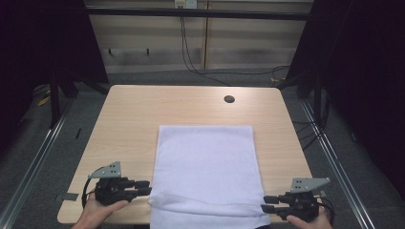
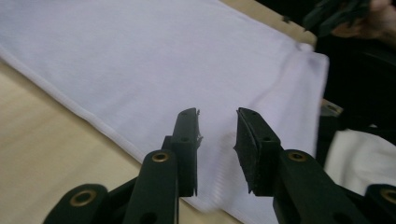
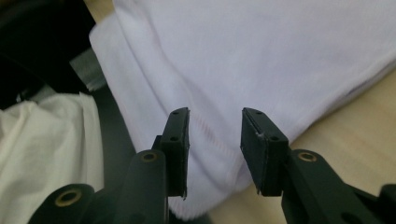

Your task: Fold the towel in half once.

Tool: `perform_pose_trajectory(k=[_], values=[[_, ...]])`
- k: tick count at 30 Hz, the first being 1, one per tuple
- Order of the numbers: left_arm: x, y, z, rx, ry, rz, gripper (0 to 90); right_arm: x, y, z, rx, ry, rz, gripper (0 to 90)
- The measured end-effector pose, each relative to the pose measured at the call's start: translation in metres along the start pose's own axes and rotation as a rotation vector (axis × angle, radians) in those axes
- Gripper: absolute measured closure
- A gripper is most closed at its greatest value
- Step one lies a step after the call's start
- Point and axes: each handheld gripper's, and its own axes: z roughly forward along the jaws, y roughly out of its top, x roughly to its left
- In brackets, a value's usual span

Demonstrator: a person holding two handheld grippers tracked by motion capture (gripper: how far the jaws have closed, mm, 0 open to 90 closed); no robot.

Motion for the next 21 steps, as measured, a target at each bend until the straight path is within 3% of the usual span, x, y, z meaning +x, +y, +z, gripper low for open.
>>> perform_pose_trajectory(k=[1,3,4,5,7,8,9,10,12,14,17,21], values=[[0.006,0.005,0.005,0.013,0.017,0.0,68.5,0.0,0.0,0.0,0.0,0.0,0.0,63.4],[0.02,0.015,0.019,0.035,0.054,-0.016,66.0,-0.006,0.011,0.003,-0.042,-0.05,0.002,64.3],[0.038,0.025,0.034,0.038,0.071,-0.037,65.5,-0.017,0.024,0.011,-0.061,-0.078,0.005,66.4],[0.038,0.025,0.034,0.038,0.071,-0.037,65.6,-0.017,0.024,0.011,-0.061,-0.078,0.005,66.4],[0.053,0.034,0.05,0.071,0.121,-0.035,65.9,-0.03,0.038,0.024,-0.038,-0.114,-0.016,67.5],[0.068,0.041,0.066,0.125,0.154,-0.028,66.5,-0.046,0.051,0.041,-0.007,-0.142,-0.019,67.4],[0.068,0.041,0.066,0.125,0.154,-0.028,66.6,-0.046,0.051,0.041,-0.007,-0.142,-0.019,67.4],[0.078,0.044,0.076,0.137,0.206,-0.031,66.6,-0.055,0.057,0.05,0.011,-0.155,-0.021,67.4],[0.087,0.045,0.083,0.123,0.214,-0.065,67.5,-0.073,0.068,0.068,0.037,-0.188,-0.01,67.3],[0.09,0.047,0.087,0.147,0.22,-0.042,68.4,-0.086,0.075,0.083,0.072,-0.22,-0.005,67.6],[0.086,0.045,0.087,0.159,0.251,0.0,78.4,-0.095,0.074,0.095,0.105,-0.244,0.004,71.1],[0.078,0.04,0.084,0.168,0.24,0.003,86.3,-0.088,0.069,0.092,0.117,-0.263,0.003,71.7]])
